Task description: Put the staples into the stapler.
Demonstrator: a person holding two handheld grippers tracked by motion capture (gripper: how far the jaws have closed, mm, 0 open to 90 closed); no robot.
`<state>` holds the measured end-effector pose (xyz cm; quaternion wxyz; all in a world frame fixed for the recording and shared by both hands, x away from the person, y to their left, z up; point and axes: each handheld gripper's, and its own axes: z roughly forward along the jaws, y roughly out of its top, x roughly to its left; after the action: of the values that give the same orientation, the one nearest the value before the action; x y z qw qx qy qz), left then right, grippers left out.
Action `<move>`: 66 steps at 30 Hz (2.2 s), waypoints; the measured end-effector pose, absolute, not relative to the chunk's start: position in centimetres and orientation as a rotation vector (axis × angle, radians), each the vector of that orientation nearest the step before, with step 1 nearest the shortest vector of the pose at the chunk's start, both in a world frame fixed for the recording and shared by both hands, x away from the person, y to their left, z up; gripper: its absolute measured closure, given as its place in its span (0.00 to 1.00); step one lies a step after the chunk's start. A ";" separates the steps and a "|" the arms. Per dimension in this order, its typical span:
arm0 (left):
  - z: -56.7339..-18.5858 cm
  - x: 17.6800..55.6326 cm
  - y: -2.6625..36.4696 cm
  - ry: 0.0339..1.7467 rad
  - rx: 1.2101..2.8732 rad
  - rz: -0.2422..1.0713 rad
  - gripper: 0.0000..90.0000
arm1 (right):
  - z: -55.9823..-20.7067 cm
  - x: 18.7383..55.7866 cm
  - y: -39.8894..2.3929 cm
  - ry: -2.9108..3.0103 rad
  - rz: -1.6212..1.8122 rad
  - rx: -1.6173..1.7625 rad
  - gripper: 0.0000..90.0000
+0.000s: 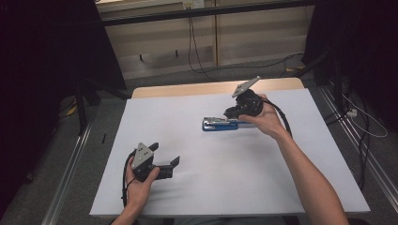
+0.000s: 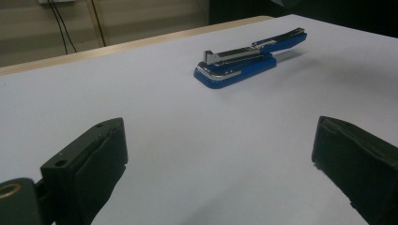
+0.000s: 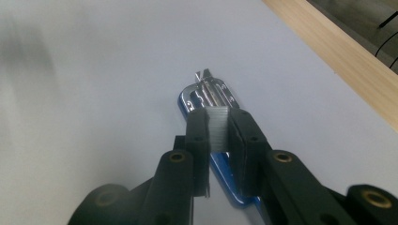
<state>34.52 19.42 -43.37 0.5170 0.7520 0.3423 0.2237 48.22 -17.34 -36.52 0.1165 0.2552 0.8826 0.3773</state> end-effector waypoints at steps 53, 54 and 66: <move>-43.2 34.6 19.9 0.816 1.795 0.532 0.05 | -39.3 52.3 -12.5 2.731 0.964 0.592 0.88; -43.2 34.6 19.9 0.816 1.795 0.532 0.05 | -39.4 52.4 -12.4 2.739 0.953 0.579 0.88; -43.2 34.5 19.9 0.820 1.790 0.533 0.05 | -40.1 53.3 -11.2 2.775 0.915 0.512 0.88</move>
<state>34.55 19.90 -43.22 0.5237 0.7476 0.3424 0.2227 53.29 -11.22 -40.09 0.0872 0.1721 0.9319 0.3073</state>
